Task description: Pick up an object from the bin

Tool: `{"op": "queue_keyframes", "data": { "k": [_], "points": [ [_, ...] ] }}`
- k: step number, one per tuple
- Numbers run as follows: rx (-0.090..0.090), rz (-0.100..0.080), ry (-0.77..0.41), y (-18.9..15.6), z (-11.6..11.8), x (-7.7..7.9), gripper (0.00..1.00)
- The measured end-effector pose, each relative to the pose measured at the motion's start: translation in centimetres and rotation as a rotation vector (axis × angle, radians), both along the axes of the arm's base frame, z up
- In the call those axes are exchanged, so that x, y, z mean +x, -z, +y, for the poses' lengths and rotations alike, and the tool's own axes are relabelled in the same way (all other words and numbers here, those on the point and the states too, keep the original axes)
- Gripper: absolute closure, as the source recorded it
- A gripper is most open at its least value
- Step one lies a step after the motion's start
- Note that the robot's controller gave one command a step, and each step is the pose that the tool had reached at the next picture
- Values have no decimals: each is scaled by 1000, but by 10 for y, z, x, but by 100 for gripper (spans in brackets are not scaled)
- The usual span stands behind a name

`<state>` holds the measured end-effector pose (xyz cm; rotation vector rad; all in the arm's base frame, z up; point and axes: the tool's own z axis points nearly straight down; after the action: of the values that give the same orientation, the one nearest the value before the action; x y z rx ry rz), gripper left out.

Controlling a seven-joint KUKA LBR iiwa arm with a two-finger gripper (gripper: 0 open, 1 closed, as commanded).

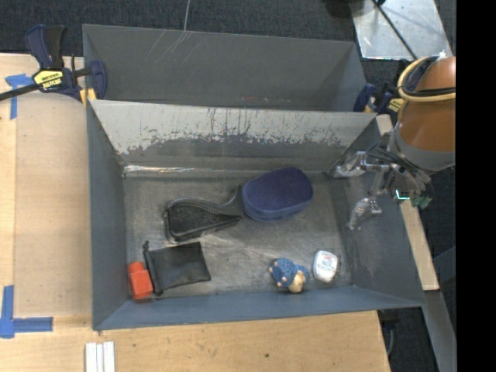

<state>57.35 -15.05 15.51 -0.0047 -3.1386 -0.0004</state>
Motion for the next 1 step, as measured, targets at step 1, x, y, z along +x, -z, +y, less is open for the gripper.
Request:
{"op": "queue_keyframes", "data": {
  "k": [1],
  "points": [
    [-4, -17, -48, 73, 69, 40, 0]
  ]
}}
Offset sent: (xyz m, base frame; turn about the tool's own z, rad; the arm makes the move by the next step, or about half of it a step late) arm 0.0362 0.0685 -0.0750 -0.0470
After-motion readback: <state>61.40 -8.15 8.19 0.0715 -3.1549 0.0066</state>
